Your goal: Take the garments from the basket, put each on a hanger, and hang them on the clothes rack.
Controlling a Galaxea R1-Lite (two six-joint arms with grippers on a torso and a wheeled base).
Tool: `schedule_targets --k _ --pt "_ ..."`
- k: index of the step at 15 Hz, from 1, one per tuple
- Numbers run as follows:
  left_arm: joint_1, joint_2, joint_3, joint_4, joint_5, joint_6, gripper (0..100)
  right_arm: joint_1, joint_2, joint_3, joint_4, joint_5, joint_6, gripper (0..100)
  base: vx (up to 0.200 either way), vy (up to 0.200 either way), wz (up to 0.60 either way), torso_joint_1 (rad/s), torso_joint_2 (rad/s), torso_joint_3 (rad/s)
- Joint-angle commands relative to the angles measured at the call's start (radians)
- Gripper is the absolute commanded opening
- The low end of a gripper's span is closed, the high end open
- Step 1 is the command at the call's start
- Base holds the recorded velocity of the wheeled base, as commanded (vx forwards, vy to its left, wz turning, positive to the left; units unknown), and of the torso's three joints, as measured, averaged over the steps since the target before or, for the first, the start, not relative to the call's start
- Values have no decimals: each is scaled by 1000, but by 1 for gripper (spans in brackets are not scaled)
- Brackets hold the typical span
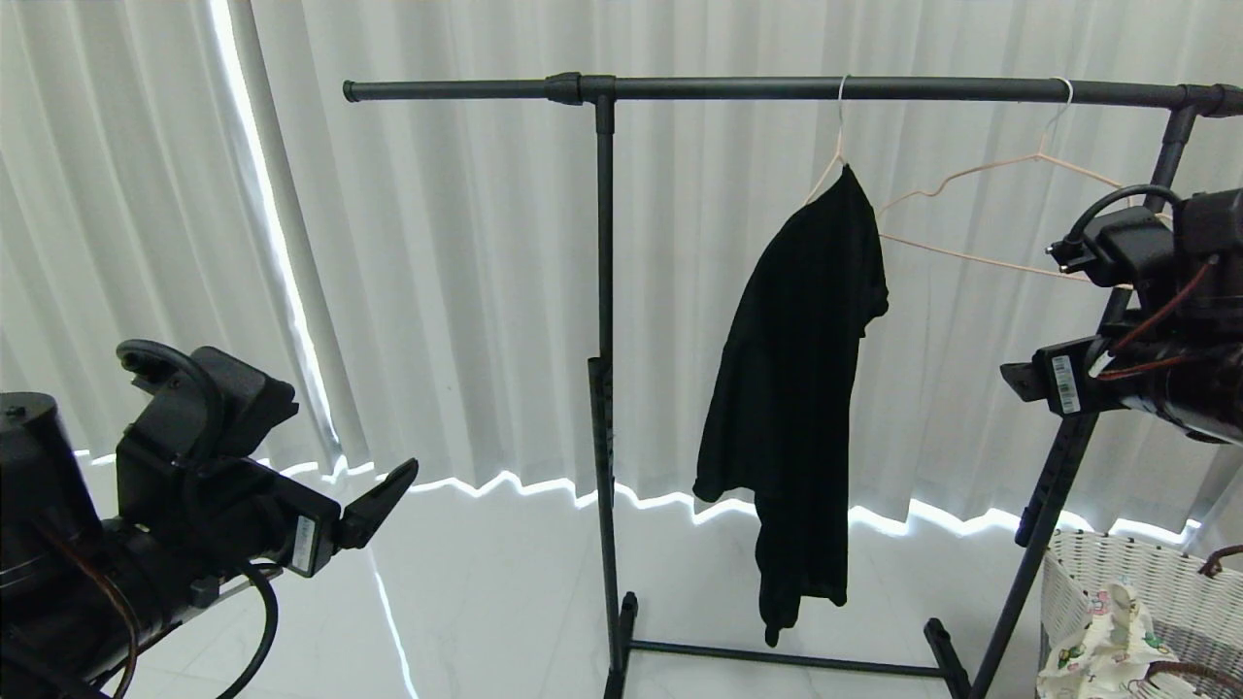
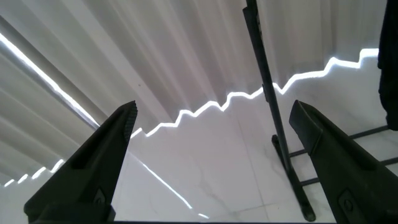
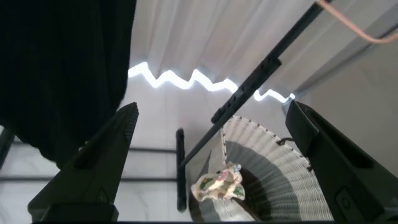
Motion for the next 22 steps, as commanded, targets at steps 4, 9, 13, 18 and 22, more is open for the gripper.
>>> schedule_targets --k 4,9,13,18,22 --pt "-24 2 1 -3 0 -1 100 -15 -29 73 -43 1 -38 100 150 -150 0 -25 69 62" --pt "-32 -1 2 -3 -1 -1 100 -46 -81 134 -43 2 -56 100 200 -200 0 -1 9 3" --pt "-33 -1 1 -3 -1 -1 100 -51 -130 197 -43 2 -56 100 100 -100 0 1 -1 2" --pt "-33 -1 1 -3 0 -1 100 -51 -171 249 -43 2 -59 100 0 0 0 0 0 0" --pt "-33 -1 1 -3 0 0 100 -51 -193 278 -43 2 -59 100 -100 -100 0 1 -1 0"
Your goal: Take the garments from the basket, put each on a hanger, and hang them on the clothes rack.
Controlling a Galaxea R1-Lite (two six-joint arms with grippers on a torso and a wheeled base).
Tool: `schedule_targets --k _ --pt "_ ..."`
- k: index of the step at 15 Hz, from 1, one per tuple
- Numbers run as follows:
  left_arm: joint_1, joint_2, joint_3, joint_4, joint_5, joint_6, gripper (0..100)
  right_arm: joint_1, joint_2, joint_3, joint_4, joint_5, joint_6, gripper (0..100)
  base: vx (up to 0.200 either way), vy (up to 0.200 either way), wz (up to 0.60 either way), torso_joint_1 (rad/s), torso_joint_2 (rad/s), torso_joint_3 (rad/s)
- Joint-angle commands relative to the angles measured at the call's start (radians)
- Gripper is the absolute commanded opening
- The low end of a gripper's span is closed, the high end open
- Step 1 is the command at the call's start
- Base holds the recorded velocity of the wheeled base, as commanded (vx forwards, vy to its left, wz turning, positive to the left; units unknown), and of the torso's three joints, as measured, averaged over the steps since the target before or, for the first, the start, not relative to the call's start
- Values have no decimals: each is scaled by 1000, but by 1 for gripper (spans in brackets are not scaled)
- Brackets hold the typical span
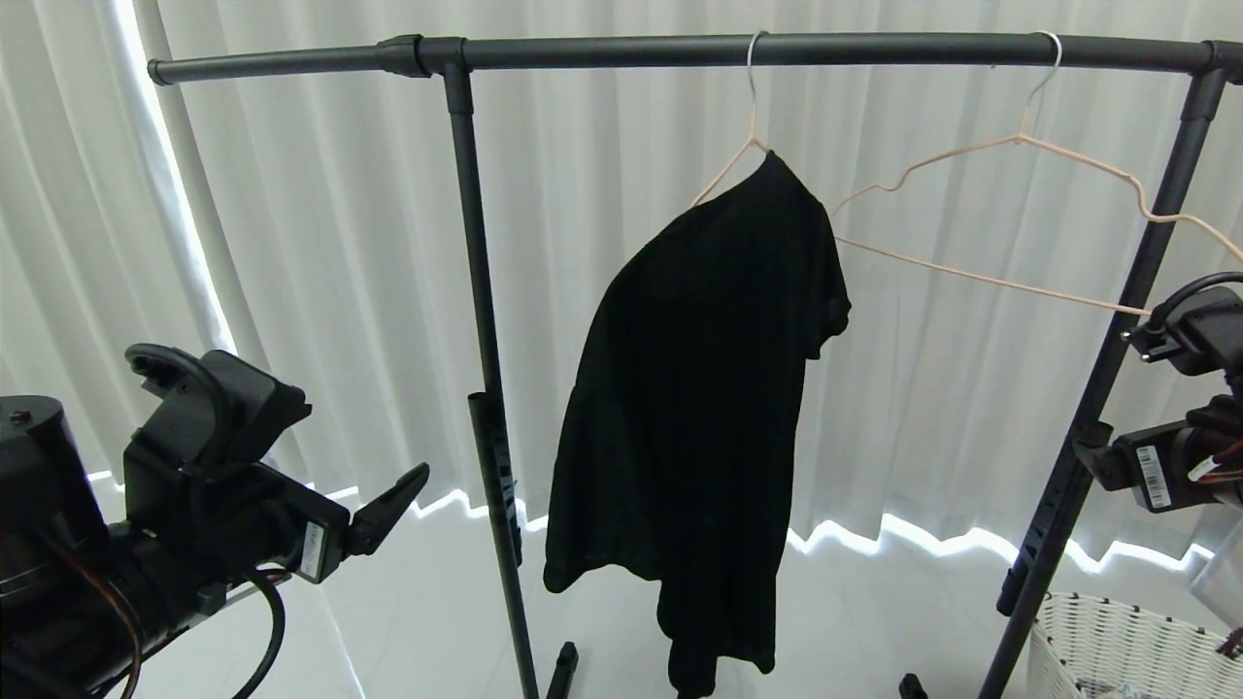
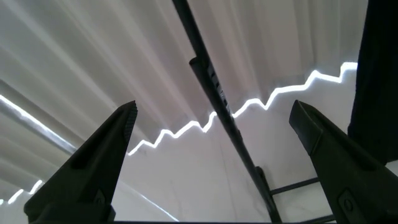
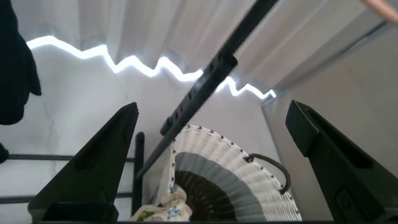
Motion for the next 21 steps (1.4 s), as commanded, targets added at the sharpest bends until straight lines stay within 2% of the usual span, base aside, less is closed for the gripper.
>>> schedule_targets --k 1,4,21 --pt "0 -1 0 0 1 0 100 1 -14 13 0 0 0 100 -200 -200 0 12 2 -2" --pt "0 1 0 0 1 0 100 1 -18 20 0 0 -2 100 -200 -200 0 4 4 4" --pt "0 -1 0 0 1 -1 100 -6 -18 25 -2 0 -26 100 0 0 0 0 0 0"
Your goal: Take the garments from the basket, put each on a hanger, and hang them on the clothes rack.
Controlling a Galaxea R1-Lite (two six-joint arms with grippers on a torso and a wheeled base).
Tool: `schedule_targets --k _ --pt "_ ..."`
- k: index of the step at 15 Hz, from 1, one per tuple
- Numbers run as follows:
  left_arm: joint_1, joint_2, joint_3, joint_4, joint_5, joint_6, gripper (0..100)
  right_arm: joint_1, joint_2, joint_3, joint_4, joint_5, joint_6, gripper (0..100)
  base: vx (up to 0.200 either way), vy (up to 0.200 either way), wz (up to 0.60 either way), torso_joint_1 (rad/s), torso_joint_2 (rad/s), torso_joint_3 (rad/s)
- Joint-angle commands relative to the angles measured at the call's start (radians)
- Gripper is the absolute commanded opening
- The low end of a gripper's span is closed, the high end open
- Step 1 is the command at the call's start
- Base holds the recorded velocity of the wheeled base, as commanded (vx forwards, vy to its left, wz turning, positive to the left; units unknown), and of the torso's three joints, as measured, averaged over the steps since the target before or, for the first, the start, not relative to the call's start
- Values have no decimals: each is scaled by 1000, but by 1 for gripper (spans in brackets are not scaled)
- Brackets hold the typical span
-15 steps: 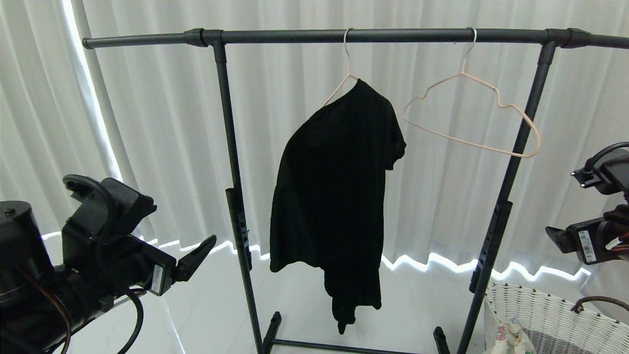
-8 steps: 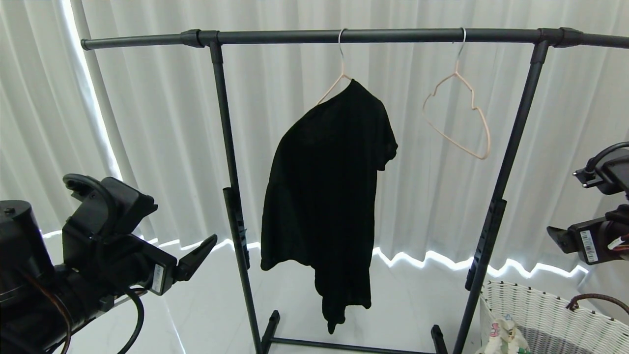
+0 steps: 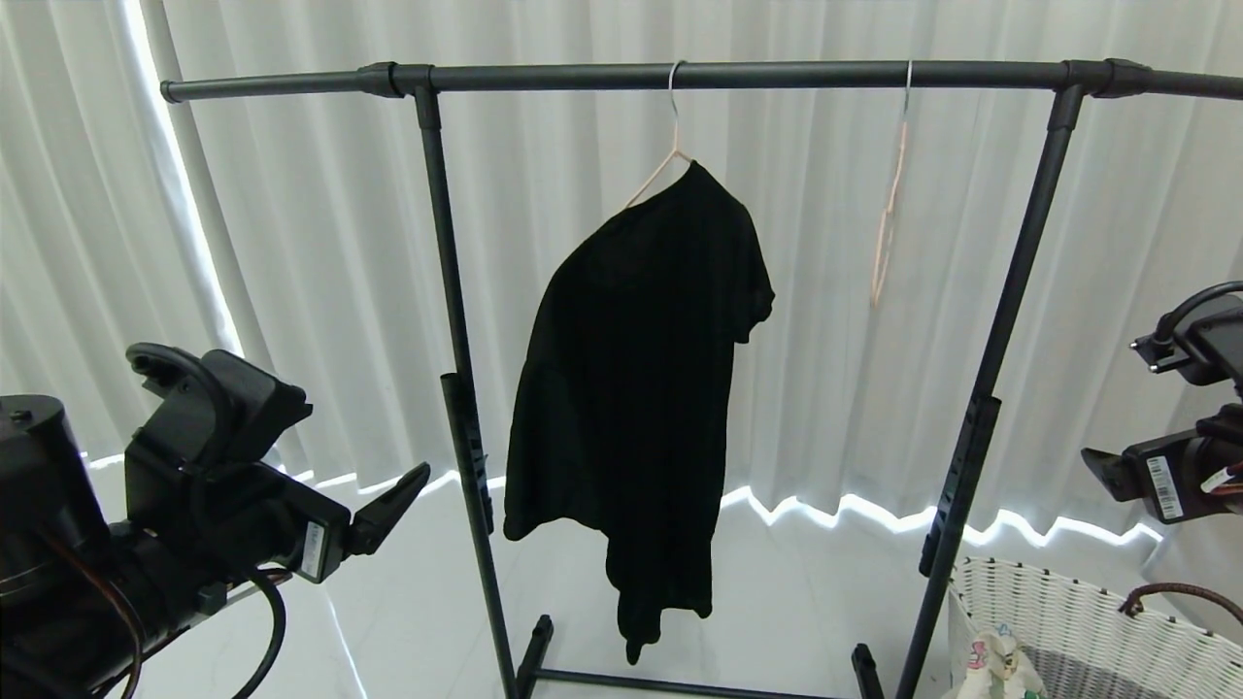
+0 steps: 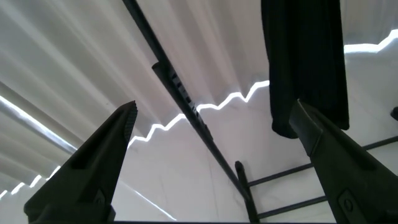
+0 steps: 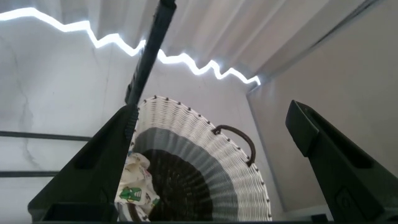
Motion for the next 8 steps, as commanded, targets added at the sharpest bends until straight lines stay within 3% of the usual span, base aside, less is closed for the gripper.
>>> schedule_targets --k 1,6,8 --pt "0 -1 2 0 0 0 100 -14 3 7 0 0 -1 100 0 0 0 0 0 0" --pt "0 -7 10 0 0 -1 100 -69 22 104 -9 10 11 100 0 0 0 -8 15 0" --pt "0 -7 12 0 0 -1 100 -74 69 188 -101 10 19 100 0 0 0 0 0 0"
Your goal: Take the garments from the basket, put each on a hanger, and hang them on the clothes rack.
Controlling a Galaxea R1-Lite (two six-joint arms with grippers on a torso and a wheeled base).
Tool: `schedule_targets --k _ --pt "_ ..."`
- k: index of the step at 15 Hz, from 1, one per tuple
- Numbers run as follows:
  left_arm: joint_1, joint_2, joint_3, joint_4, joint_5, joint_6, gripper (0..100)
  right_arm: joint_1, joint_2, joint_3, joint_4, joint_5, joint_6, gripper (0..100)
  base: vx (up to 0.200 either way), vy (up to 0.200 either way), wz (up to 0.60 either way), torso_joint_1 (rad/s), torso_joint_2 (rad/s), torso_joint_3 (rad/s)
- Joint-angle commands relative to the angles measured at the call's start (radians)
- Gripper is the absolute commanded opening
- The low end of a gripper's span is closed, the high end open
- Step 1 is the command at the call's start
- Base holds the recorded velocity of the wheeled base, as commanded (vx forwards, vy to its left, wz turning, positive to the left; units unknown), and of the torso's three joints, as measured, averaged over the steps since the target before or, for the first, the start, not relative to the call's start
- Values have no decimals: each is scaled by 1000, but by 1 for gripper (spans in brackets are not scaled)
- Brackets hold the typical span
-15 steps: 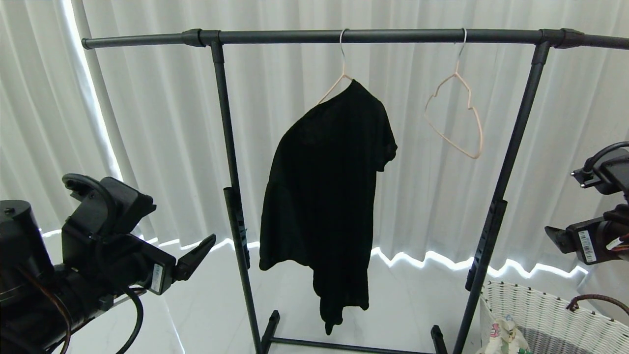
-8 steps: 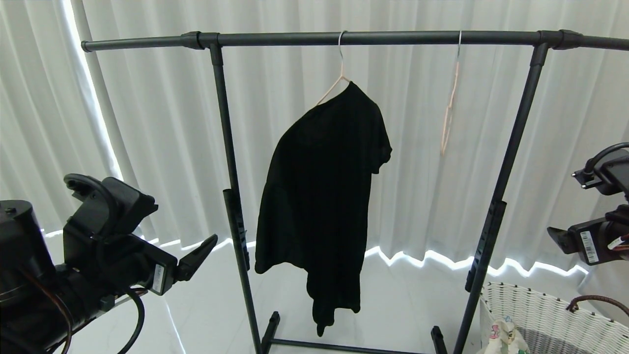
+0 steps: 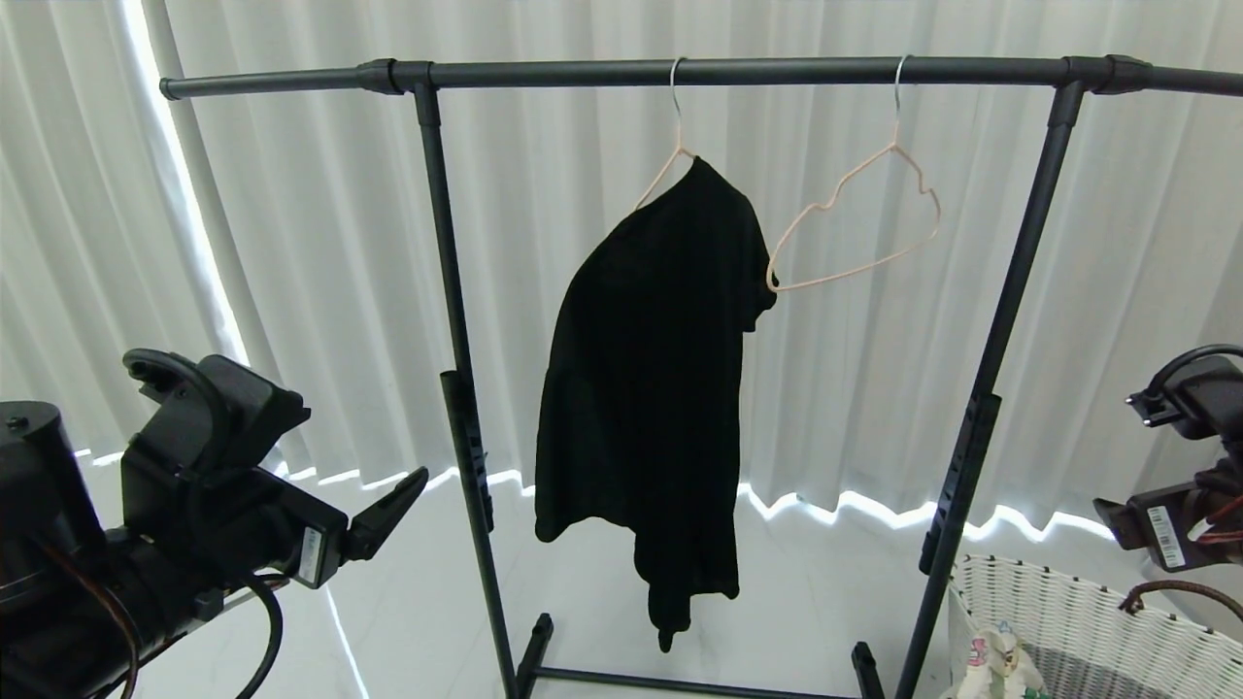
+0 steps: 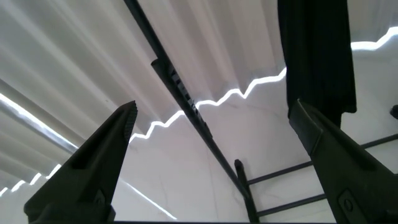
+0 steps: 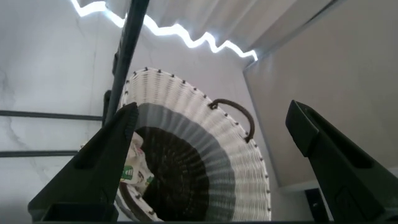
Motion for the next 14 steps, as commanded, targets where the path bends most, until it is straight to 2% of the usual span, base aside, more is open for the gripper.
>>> schedule_targets --k 1,2,4,6,11,14 --pt "0 0 1 -1 -1 0 100 -3 65 75 -60 2 2 100 0 0 0 0 0 0" --pt "0 0 1 -1 1 0 100 -3 126 130 -146 31 2 100 0 0 0 0 0 0" --pt "-11 -3 7 -1 1 0 100 2 189 179 -236 121 -1 100 0 0 0 0 0 0" --pt "-23 -14 25 -2 1 0 100 13 224 208 -249 163 -6 100 0 0 0 0 0 0" --pt "-23 -15 36 -1 1 -5 100 5 329 247 -256 160 -1 100 0 0 0 0 0 0" --pt "-23 -14 36 -1 1 -6 100 5 401 247 -304 160 -1 100 0 0 0 0 0 0"
